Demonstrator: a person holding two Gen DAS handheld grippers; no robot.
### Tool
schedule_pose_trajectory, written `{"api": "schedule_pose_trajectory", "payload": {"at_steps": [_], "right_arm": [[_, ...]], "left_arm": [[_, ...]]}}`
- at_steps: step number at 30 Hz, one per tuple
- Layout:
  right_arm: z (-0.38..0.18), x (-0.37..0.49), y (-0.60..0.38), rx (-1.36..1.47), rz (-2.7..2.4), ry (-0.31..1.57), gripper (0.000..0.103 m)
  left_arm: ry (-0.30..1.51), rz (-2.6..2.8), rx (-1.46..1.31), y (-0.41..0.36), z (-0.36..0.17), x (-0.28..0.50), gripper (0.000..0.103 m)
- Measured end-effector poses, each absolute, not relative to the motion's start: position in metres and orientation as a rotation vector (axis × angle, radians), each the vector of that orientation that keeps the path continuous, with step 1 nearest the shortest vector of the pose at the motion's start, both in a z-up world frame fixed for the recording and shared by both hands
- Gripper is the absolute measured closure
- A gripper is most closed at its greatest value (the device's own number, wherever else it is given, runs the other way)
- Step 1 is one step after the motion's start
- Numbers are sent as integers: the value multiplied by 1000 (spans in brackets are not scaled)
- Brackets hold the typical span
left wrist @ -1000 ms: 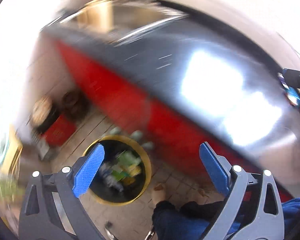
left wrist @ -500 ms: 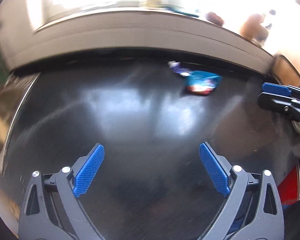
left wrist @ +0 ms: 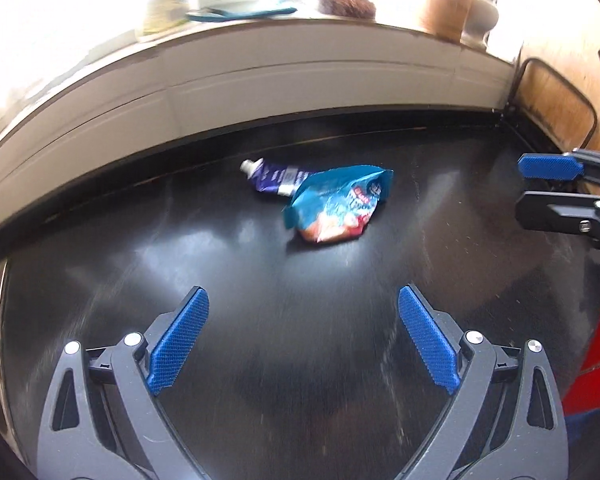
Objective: Collect trash
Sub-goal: 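Grasp the blue snack wrapper with the left tool while the right tool grasps the blue toothpaste tube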
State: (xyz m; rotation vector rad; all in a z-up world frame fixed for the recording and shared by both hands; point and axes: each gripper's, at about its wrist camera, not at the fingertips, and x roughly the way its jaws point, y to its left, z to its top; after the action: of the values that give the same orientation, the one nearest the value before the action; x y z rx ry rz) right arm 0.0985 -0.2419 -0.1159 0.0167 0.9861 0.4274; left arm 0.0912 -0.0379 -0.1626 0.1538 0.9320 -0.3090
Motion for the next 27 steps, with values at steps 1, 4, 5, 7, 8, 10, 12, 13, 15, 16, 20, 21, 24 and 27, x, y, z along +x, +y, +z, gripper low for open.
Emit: {"api": "schedule_pose_trajectory", "payload": {"at_steps": [1, 4, 5, 7, 8, 10, 12, 13, 15, 16, 20, 21, 24, 27], "right_arm": [[-118, 103, -244, 18, 428, 993, 22], [-132, 125, -252, 18, 427, 1027, 22], [-138, 133, -254, 19, 429, 1043, 22], [-149, 146, -255, 14, 430, 1066, 22], [-156, 154, -256, 10, 432, 1079, 22], [-165, 166, -257, 8, 437, 1095, 22], [-173, 177, -256, 5, 444, 1109, 22], [-178, 185, -256, 1, 448, 1118, 22], [-185, 194, -256, -1, 457, 1130, 22], [-187, 197, -256, -1, 462, 1135, 22], [-195, 211, -253, -5, 488, 1147, 22], [-197, 213, -252, -8, 493, 1149, 22], [-206, 221, -243, -26, 520, 1158, 22], [-214, 229, -227, -44, 567, 1156, 22]], "left_arm": [[934, -318, 164, -42, -166, 100, 10], [939, -335, 189, -54, -179, 130, 10], [948, -338, 194, -57, -185, 142, 10], [960, -351, 201, -61, -195, 159, 10], [964, -356, 209, -64, -201, 168, 10], [984, -361, 220, -69, -210, 183, 11], [991, -379, 215, -73, -218, 196, 15], [997, -387, 214, -75, -220, 200, 18], [1020, -411, 220, -79, -229, 208, 39], [1027, -426, 220, -80, -232, 209, 45], [1033, -463, 209, -80, -237, 206, 76], [1038, -465, 205, -77, -237, 204, 87], [1044, -445, 173, -60, -233, 193, 89], [1047, -412, 135, -39, -227, 179, 90]]}}
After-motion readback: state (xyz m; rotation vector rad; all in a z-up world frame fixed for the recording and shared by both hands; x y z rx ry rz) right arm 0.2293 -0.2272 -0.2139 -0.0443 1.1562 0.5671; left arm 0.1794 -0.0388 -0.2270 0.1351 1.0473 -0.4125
